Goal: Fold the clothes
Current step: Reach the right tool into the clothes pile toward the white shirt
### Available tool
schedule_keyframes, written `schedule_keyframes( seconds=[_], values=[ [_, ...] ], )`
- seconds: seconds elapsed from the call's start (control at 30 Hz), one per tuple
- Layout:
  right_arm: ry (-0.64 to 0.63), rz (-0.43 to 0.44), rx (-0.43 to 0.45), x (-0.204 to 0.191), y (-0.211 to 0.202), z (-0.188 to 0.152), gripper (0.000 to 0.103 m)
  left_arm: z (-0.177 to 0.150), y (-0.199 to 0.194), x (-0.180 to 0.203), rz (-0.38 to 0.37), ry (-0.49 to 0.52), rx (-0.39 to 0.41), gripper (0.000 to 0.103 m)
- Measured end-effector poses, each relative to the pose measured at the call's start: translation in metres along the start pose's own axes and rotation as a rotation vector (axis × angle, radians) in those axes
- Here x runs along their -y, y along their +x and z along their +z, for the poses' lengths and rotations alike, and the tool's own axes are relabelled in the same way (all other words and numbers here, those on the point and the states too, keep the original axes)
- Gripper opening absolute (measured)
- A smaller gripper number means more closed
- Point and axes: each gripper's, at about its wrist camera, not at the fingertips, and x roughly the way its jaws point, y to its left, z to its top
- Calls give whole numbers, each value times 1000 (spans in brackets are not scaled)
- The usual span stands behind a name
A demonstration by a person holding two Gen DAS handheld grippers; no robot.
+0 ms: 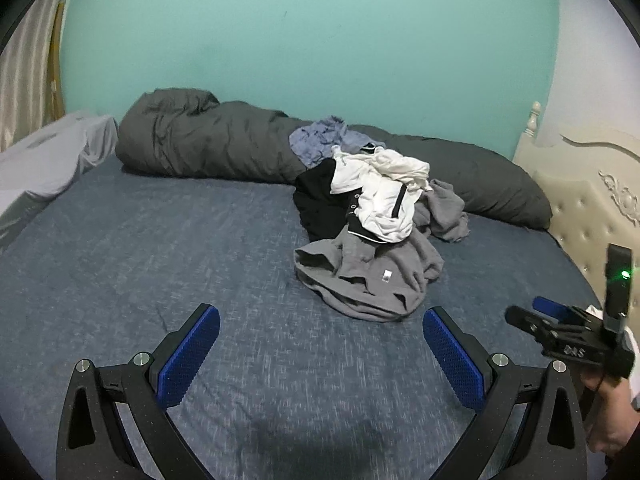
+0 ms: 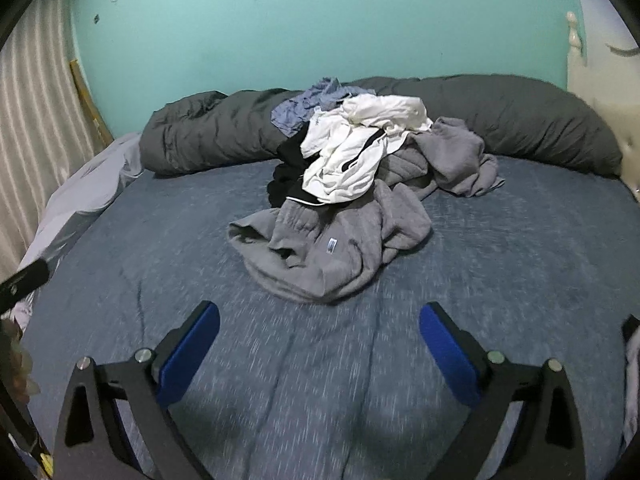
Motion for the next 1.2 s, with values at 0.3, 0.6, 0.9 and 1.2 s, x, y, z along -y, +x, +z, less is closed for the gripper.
schedule_keyframes(
  seconds=[0.3,0.6,0.9,1.2],
  values=[
    [68,-16,-74,22,91,56,93,13,61,-19,15,-40,-87,103],
    [140,-4,-129,36,180,94,81,2,106,-47,16,-80,-144,103],
    [170,-33,-153,48,245,119,79,-9,126,-61,1,-78,-158,103],
    [102,-14,-81,34,244,124,8,-22,120,-67,-10,-63,-154,103]
  ],
)
